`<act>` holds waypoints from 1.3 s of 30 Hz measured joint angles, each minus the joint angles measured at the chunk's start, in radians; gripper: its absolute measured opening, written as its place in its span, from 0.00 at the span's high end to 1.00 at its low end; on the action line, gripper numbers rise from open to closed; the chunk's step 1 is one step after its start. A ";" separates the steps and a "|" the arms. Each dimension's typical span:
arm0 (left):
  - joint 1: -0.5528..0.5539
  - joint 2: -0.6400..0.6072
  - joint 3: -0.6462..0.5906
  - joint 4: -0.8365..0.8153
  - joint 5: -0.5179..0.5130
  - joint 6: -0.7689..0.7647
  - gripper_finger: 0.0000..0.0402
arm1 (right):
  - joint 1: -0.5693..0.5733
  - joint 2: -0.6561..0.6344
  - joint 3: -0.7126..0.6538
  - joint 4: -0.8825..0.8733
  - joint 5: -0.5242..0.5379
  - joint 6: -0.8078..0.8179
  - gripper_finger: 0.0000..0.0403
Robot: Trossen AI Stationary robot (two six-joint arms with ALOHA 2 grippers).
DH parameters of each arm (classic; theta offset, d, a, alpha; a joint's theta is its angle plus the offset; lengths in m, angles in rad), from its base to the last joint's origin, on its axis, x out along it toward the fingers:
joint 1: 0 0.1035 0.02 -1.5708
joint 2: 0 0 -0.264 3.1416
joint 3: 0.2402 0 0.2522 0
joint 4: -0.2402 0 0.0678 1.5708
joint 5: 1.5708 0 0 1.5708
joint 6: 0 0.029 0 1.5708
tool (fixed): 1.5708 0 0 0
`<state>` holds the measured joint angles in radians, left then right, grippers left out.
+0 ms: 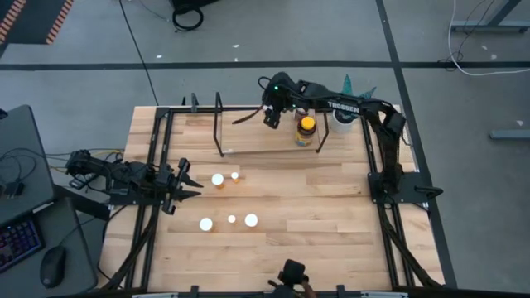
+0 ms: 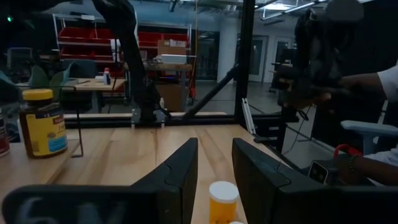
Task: Pick and place medicine bottles onto shelf by color
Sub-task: Put the large orange bottle on the shelf
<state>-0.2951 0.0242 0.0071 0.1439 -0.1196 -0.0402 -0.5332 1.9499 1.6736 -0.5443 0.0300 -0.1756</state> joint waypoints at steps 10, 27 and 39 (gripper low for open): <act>0.000 0.001 0.000 0.001 0.001 0.000 0.73 | -0.001 0.076 0.001 -0.065 -0.011 -0.002 0.43; 0.000 0.001 0.000 0.001 0.000 0.000 0.73 | -0.014 0.079 0.001 -0.131 0.077 0.023 0.38; 0.000 0.001 0.000 0.001 0.001 0.000 0.73 | -0.011 0.076 0.001 -0.148 0.089 0.025 0.22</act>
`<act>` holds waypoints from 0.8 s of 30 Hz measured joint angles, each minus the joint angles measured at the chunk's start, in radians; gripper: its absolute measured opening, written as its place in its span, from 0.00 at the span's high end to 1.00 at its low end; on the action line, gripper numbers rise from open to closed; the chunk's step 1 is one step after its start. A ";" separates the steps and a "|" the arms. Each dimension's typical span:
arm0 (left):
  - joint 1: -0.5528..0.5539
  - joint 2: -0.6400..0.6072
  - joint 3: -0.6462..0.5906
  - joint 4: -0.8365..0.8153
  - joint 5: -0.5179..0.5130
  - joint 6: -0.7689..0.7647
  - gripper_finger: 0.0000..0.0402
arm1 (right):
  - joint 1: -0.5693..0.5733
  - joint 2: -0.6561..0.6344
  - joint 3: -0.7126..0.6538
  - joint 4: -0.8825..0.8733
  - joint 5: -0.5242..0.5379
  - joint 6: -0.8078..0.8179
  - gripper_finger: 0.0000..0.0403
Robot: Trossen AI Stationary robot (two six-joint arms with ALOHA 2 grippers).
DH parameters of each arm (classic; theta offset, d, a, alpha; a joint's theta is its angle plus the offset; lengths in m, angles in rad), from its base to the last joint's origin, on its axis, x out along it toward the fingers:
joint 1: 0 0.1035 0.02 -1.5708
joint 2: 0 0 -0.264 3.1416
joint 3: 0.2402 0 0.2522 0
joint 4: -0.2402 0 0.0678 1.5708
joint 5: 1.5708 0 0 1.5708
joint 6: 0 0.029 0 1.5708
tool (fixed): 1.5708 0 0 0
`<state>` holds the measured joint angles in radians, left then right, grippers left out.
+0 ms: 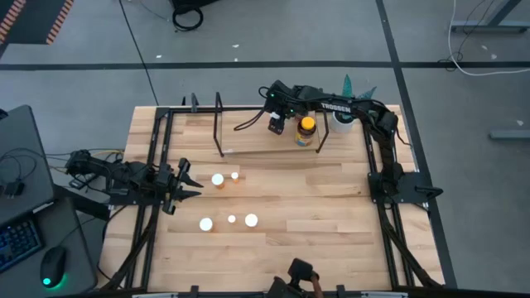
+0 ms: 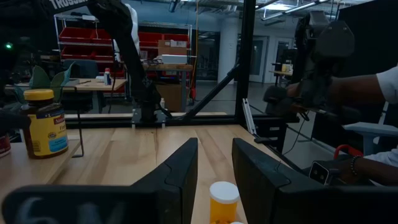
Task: Pick and place medicine bottles onto shelf by color
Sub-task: Put the large orange bottle on the shelf
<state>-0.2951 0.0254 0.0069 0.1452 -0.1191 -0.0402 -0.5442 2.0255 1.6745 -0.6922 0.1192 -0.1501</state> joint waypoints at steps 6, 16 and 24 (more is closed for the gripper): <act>0.000 0.000 0.000 0.000 0.000 0.000 0.73 | 0.025 -0.001 0.051 -0.028 0.001 -0.002 0.19; 0.000 0.000 0.000 0.000 0.000 0.000 0.73 | 0.034 0.000 0.111 0.066 0.020 -0.026 0.19; 0.000 0.000 0.000 0.000 0.000 0.000 0.73 | -0.003 0.059 0.109 0.036 0.023 -0.027 0.19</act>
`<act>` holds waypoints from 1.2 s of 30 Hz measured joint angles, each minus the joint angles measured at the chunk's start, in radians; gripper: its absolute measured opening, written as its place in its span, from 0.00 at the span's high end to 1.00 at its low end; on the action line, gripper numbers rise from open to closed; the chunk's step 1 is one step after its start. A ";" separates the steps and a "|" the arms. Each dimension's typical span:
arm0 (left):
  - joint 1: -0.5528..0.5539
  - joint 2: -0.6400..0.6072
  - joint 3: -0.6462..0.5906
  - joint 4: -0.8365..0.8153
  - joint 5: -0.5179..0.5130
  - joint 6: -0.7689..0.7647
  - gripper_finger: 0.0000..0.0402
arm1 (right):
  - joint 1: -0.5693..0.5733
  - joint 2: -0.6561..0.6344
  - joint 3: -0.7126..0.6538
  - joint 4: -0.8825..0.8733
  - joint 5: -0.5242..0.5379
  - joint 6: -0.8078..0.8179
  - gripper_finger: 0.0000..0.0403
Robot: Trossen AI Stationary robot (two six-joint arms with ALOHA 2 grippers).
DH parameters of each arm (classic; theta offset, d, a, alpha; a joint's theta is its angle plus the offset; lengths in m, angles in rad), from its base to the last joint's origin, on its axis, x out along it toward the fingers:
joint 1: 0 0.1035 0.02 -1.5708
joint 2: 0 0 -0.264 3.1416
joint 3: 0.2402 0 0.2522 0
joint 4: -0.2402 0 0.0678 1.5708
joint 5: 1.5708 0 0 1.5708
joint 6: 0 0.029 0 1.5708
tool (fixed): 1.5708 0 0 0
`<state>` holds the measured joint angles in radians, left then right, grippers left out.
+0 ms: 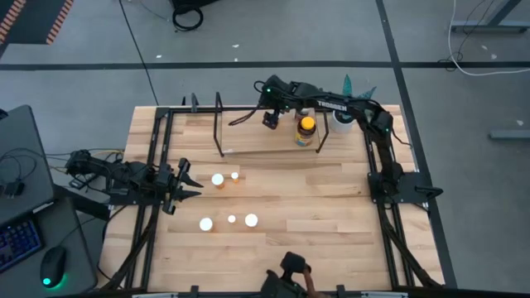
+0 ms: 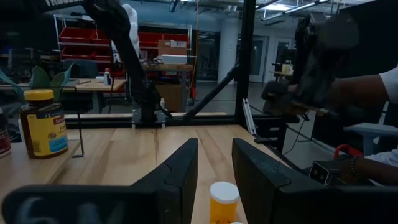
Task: Pick and place medicine bottles onto shelf by color
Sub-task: Put the large orange bottle on the shelf, then align the large orange bottle with the large orange bottle on the shelf
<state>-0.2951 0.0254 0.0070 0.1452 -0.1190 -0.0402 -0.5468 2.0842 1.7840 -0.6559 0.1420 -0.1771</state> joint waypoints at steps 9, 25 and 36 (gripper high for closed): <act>0.000 0.001 0.000 -0.001 0.000 0.000 0.73 | -0.004 0.025 0.000 -0.019 0.074 -0.002 0.19; 0.000 0.001 0.000 0.000 0.000 0.000 0.73 | 0.040 -0.033 0.000 -0.051 0.030 -0.016 0.19; 0.000 0.001 0.000 0.000 0.000 0.000 0.73 | 0.232 -0.042 0.002 0.049 -0.492 -0.027 0.19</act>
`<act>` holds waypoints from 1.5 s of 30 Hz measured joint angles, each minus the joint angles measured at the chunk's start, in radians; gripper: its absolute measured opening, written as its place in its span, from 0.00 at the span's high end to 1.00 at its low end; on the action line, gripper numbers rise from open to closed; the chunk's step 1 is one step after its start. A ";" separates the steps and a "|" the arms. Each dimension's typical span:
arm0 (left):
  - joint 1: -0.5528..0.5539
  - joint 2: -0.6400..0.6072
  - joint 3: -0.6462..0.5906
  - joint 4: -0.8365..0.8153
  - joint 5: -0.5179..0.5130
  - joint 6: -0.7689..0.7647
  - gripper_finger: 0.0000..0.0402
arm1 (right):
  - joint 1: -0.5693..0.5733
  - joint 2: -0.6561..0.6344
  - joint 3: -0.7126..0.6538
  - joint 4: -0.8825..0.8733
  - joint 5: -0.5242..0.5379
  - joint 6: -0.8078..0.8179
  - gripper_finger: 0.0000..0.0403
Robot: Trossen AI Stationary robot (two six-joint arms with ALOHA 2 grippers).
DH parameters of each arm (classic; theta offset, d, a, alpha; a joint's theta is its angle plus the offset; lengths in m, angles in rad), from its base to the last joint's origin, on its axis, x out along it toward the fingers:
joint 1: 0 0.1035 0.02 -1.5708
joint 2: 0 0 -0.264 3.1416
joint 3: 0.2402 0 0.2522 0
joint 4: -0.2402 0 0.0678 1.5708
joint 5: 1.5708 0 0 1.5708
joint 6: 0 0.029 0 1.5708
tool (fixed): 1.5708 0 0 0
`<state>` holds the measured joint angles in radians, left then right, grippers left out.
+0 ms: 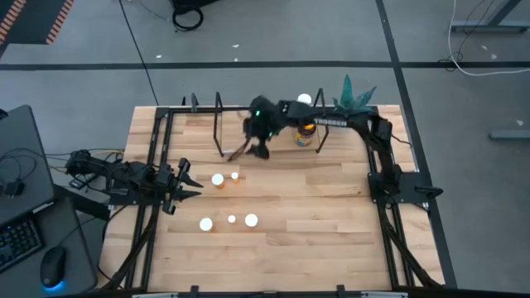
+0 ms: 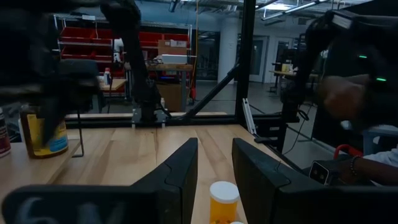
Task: Pick and place medicine bottles onto shelf by color
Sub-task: Align the large orange bottle with the large orange bottle on the shelf
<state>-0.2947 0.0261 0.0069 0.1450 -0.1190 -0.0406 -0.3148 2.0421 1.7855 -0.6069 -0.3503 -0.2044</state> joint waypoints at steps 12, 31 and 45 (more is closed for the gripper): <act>0.000 0.000 0.000 0.000 0.000 0.000 0.73 | 0.308 0.027 -0.002 0.020 0.049 -0.009 0.19; 0.000 0.000 0.000 0.000 0.000 0.000 0.73 | 0.503 0.028 -0.163 0.182 0.201 0.037 0.24; 0.000 0.000 0.000 0.000 0.000 0.000 0.73 | 0.537 0.027 -0.267 0.322 0.209 0.054 0.14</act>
<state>-0.2951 0.0261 0.0071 0.1452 -0.1189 -0.0402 0.2224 2.0689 1.5188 -0.2850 -0.1412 -0.1501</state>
